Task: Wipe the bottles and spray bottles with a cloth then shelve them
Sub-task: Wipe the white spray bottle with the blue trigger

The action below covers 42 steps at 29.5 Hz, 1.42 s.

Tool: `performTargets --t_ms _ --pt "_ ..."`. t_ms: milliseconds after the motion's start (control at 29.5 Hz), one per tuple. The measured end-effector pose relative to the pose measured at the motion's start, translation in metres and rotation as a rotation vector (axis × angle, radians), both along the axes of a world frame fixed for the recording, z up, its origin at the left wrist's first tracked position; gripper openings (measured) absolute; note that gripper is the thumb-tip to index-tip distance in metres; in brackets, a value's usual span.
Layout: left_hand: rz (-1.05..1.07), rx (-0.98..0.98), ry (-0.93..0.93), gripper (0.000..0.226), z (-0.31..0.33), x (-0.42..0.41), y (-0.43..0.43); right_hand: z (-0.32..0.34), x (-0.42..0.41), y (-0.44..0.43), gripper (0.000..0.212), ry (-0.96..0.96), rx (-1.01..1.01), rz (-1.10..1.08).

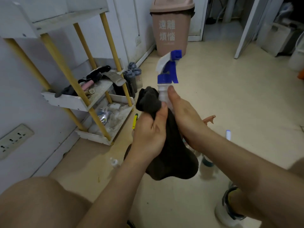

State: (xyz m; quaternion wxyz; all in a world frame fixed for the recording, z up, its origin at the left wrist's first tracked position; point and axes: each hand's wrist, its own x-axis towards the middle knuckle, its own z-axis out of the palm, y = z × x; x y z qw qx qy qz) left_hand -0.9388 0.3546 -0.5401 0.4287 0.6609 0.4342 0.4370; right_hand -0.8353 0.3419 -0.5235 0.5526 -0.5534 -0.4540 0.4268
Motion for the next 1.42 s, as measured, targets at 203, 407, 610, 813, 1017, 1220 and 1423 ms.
performTargets --t_ms 203,407,610,813,1017,1220,1423 --pt "-0.063 -0.328 -0.181 0.026 0.014 -0.004 0.017 -0.016 -0.003 -0.010 0.040 -0.103 0.016 0.092" --pt "0.047 -0.498 -0.317 0.039 0.014 -0.010 0.021 -0.006 0.004 -0.015 0.035 -0.155 -0.157 0.208" --pt "0.175 -0.427 -0.467 0.033 0.011 -0.023 0.033 0.000 0.023 -0.013 0.020 0.145 -0.233 0.131" --pt "-0.015 -0.091 -0.280 0.014 0.024 -0.016 0.023 -0.006 0.017 -0.010 0.030 0.138 -0.241 0.287" --pt "0.013 0.148 0.066 0.019 0.026 -0.015 0.037 -0.003 0.012 -0.009 0.030 0.044 -0.294 0.452" --pt "0.106 0.142 0.005 0.037 0.024 -0.012 0.048 0.000 0.020 -0.013 0.038 -0.067 -0.323 0.487" --pt "0.253 -0.176 -0.245 0.036 0.006 -0.019 0.057 -0.006 0.022 -0.009 0.025 -0.073 -0.387 0.525"
